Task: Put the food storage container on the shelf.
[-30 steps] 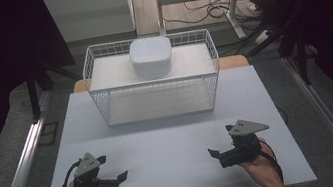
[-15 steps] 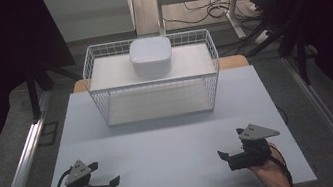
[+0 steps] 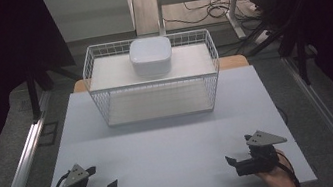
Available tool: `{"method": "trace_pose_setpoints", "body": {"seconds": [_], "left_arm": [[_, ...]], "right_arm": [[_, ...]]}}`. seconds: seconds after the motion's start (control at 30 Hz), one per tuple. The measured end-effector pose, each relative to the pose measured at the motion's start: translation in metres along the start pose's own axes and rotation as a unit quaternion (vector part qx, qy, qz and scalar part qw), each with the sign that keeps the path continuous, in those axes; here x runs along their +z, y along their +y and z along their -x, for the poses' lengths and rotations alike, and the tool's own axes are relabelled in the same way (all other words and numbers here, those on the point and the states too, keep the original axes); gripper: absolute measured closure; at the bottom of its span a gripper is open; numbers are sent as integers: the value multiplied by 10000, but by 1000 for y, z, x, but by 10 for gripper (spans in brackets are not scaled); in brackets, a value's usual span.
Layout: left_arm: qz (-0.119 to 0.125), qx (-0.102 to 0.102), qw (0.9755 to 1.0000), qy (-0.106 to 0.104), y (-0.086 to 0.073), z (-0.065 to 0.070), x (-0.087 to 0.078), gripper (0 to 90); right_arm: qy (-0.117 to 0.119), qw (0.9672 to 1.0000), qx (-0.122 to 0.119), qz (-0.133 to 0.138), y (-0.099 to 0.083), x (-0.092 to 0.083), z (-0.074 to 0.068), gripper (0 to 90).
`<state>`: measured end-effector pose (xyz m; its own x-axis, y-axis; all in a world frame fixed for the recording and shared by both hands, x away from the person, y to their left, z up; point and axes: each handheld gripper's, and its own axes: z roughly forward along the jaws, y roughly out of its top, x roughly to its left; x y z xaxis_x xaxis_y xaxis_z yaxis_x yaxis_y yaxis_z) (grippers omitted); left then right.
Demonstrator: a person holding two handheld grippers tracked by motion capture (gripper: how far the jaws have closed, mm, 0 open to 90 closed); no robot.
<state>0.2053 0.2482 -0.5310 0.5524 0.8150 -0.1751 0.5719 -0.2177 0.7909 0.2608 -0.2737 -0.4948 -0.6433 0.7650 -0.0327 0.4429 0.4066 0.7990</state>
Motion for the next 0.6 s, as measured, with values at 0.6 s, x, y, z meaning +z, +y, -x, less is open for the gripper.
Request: {"method": "trace_pose_setpoints", "body": {"seconds": [0.6], "left_arm": [[-255,-194,9994,-108,-6,-3,2,20]], "right_arm": [[137,9987,242,-428,-14,3,3,0]]}}
